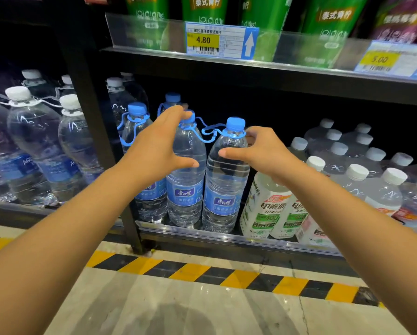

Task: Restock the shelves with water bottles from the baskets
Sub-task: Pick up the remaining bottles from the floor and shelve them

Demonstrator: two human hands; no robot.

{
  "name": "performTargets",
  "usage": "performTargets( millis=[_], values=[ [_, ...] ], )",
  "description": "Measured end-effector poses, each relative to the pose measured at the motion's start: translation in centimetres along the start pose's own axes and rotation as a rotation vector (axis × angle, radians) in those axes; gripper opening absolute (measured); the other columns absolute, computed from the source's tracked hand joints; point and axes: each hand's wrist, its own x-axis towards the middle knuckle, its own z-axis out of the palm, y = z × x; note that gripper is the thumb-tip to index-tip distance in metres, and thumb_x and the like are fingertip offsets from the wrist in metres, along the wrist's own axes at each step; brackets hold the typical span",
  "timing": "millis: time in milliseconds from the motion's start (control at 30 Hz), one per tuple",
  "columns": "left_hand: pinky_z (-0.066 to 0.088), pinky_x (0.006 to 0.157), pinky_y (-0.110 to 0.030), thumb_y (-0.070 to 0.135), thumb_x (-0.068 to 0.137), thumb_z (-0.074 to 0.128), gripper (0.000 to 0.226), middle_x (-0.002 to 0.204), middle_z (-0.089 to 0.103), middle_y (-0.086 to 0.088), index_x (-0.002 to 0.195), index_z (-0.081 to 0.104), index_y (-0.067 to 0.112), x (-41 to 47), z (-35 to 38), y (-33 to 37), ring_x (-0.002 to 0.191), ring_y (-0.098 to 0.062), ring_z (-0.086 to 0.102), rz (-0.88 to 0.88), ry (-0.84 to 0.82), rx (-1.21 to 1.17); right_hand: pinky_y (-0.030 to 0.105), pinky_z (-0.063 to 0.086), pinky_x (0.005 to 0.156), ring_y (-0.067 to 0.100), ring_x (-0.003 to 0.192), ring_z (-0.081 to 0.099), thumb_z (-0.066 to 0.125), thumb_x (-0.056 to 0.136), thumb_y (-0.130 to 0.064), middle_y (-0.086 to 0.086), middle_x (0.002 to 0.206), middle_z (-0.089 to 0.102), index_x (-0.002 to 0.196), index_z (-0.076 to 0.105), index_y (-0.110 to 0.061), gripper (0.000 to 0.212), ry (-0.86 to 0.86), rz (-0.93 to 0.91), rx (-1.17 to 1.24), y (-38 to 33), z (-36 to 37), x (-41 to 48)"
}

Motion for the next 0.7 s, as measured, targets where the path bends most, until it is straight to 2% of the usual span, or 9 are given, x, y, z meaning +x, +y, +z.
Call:
performTargets(
  millis=[100, 167, 233, 300, 367, 500, 567, 700],
  values=[
    [0.038, 0.095, -0.028, 0.026, 0.065, 0.088, 0.101, 0.155, 0.025, 0.009, 0.144, 0.025, 0.019, -0.4, 1.1, 0.6, 0.132, -0.021, 0.041, -0.029, 0.013, 0.006, 0.045, 0.053, 0.091, 0.018, 0.100, 0.065, 0.079, 0.047, -0.062, 0.000, 0.107, 0.068, 0.108, 0.063, -0.021, 0.075, -0.011, -0.007, -0.040, 0.1, -0.4, 0.1],
    [0.039, 0.100, -0.032, 0.021, 0.066, 0.088, 0.103, 0.159, 0.016, 0.004, 0.146, 0.023, 0.018, -0.6, 1.4, 0.5, 0.135, -0.025, 0.039, -0.011, 0.015, 0.034, 0.045, 0.051, 0.094, 0.019, 0.108, 0.063, 0.075, 0.041, -0.068, -0.001, 0.113, 0.067, 0.113, 0.063, -0.022, 0.086, -0.030, -0.024, -0.036, 0.4, -0.6, 0.1],
    [0.038, 0.103, -0.034, 0.022, 0.067, 0.087, 0.103, 0.160, 0.014, 0.003, 0.147, 0.023, 0.018, -0.5, 1.4, 0.1, 0.136, -0.026, 0.038, 0.009, 0.001, 0.057, 0.046, 0.050, 0.096, 0.019, 0.110, 0.062, 0.078, 0.047, -0.063, -0.002, 0.115, 0.067, 0.114, 0.063, -0.021, 0.081, -0.042, -0.038, -0.015, 0.5, -0.7, 0.0],
    [0.037, 0.106, -0.035, 0.023, 0.068, 0.087, 0.104, 0.161, 0.013, 0.003, 0.148, 0.021, 0.019, -0.4, 1.3, -0.3, 0.139, -0.025, 0.034, 0.022, -0.014, 0.059, 0.046, 0.051, 0.096, 0.018, 0.107, 0.063, 0.083, 0.061, -0.048, -0.001, 0.112, 0.068, 0.113, 0.063, -0.017, 0.063, -0.057, -0.052, 0.007, 0.8, -0.9, 0.2],
    [0.033, 0.106, -0.029, 0.023, 0.069, 0.086, 0.102, 0.161, 0.012, 0.004, 0.148, 0.021, 0.021, -0.3, 1.1, -0.5, 0.141, -0.023, 0.032, 0.027, -0.024, 0.043, 0.046, 0.050, 0.097, 0.018, 0.108, 0.063, 0.083, 0.067, -0.039, 0.001, 0.113, 0.068, 0.115, 0.062, -0.015, 0.058, -0.071, -0.062, 0.018, 1.1, -1.0, 0.5],
    [0.028, 0.101, -0.022, 0.021, 0.070, 0.085, 0.099, 0.161, 0.011, 0.006, 0.147, 0.022, 0.026, -0.3, 0.5, -0.8, 0.142, -0.022, 0.030, 0.012, -0.056, -0.002, 0.045, 0.050, 0.098, 0.018, 0.111, 0.062, 0.080, 0.051, -0.057, 0.000, 0.117, 0.067, 0.118, 0.060, -0.016, 0.081, -0.069, -0.070, 0.055, 1.1, -0.9, 0.1],
    [0.030, 0.101, -0.023, 0.021, 0.070, 0.085, 0.098, 0.160, 0.013, 0.007, 0.146, 0.024, 0.026, -0.2, 0.2, -0.9, 0.140, -0.022, 0.033, 0.018, -0.065, -0.011, 0.045, 0.050, 0.098, 0.019, 0.111, 0.062, 0.080, 0.051, -0.057, -0.001, 0.118, 0.067, 0.119, 0.060, -0.017, 0.081, -0.069, -0.076, 0.077, 1.1, -0.8, 0.1],
    [0.036, 0.104, -0.028, 0.020, 0.070, 0.085, 0.096, 0.160, 0.014, 0.008, 0.144, 0.026, 0.026, -0.1, -0.3, -0.8, 0.139, -0.021, 0.035, -0.003, -0.092, -0.030, 0.045, 0.052, 0.095, 0.018, 0.104, 0.065, 0.082, 0.074, -0.028, 0.001, 0.113, 0.068, 0.118, 0.059, -0.013, 0.052, -0.044, -0.052, 0.116, 1.3, -0.5, -0.2]
  ],
)
